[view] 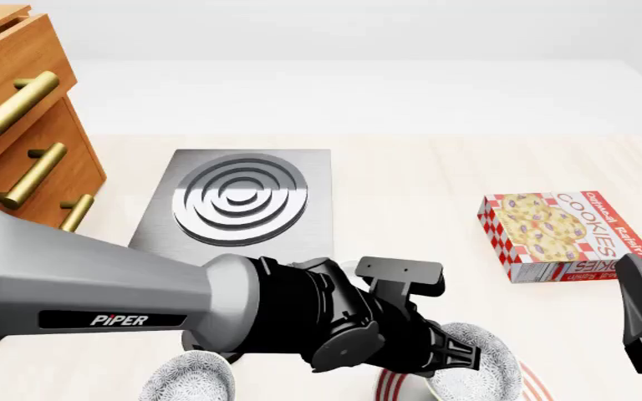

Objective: Pick the akita bowl on the wooden cabinet and place it on the plate.

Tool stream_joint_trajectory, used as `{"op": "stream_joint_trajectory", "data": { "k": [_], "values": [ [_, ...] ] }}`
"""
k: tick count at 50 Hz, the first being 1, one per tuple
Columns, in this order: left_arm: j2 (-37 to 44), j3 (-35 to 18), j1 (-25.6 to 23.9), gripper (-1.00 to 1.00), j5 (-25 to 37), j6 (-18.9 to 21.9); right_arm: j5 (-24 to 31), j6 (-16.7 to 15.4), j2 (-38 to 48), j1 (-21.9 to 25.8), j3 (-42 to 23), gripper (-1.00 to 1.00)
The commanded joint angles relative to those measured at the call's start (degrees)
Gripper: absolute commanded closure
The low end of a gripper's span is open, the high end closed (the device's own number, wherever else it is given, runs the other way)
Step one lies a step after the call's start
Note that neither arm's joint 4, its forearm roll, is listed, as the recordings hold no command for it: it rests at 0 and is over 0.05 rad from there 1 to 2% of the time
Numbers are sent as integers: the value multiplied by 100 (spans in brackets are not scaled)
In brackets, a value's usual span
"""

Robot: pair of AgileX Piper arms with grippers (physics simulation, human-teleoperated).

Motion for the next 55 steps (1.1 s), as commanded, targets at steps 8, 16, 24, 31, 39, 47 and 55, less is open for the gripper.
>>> {"op": "stream_joint_trajectory", "data": {
  "k": [8,16,24,31,39,47,55],
  "values": [
    [16,-17,10,100,-43,-13,0,0,0,0,0,-100],
    [-42,51,50,100,-99,-5,0,0,0,0,0,-100],
    [-72,53,40,-100,-66,65,0,0,0,0,0,-100],
    [-165,66,68,-100,-15,114,0,0,0,0,0,-100],
    [-266,81,153,-100,44,222,0,0,0,0,0,-100],
    [-457,130,202,-100,129,311,0,0,0,0,0,-100],
    [-776,246,284,-100,265,426,0,0,0,0,0,-100]
  ]
}}
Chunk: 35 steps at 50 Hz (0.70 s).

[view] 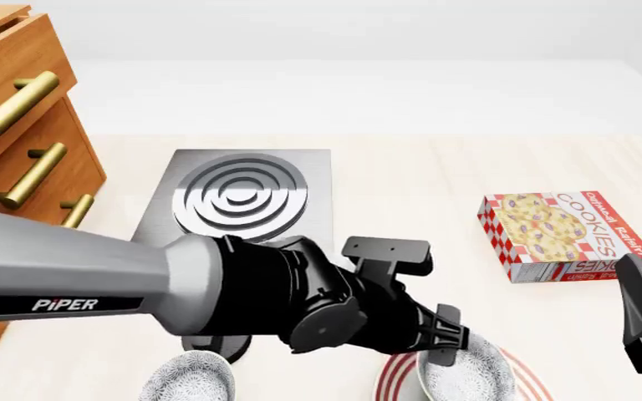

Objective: Pick the akita bowl on the wooden cabinet and place it on the plate.

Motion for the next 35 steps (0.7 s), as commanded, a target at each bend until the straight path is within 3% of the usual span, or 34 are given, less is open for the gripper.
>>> {"op": "stream_joint_trajectory", "data": {
  "k": [1,13,35],
  "values": [
    [-338,103,92,-100,149,139,0,0,0,0,0,-100],
    [-1053,465,459,-100,222,379,0,0,0,0,0,-100],
    [-2031,962,804,-100,289,299,0,0,0,0,0,-100]
  ]
}}
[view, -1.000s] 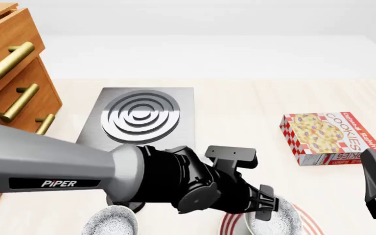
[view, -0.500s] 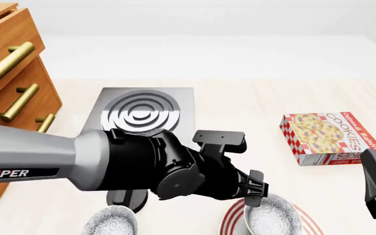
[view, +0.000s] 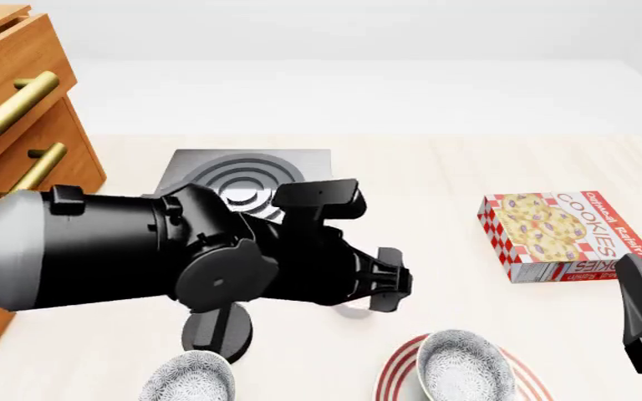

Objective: Pick the akita bowl on the wooden cabinet and place it on the plate.

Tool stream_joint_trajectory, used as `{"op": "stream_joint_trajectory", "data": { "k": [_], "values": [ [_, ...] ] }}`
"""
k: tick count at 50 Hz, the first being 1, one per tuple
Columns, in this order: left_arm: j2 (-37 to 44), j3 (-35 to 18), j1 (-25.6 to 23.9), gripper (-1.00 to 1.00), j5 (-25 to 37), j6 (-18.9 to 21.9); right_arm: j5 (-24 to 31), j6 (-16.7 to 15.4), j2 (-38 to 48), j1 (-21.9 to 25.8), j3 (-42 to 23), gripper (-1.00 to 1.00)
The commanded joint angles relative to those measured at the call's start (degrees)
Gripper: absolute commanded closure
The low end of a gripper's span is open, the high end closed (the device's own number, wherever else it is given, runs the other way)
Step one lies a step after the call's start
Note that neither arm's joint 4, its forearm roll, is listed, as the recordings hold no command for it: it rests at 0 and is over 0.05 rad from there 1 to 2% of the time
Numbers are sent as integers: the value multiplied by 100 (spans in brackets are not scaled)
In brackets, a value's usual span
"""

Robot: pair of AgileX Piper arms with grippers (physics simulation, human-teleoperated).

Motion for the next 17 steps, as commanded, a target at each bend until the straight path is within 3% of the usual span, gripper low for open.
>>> {"op": "stream_joint_trajectory", "data": {
  "k": [1,17],
  "values": [
    [-522,263,176,-100,43,-32,0,0,0,0,0,-100],
    [-1137,551,460,-100,123,-117,0,0,0,0,0,-100]
  ]
}}
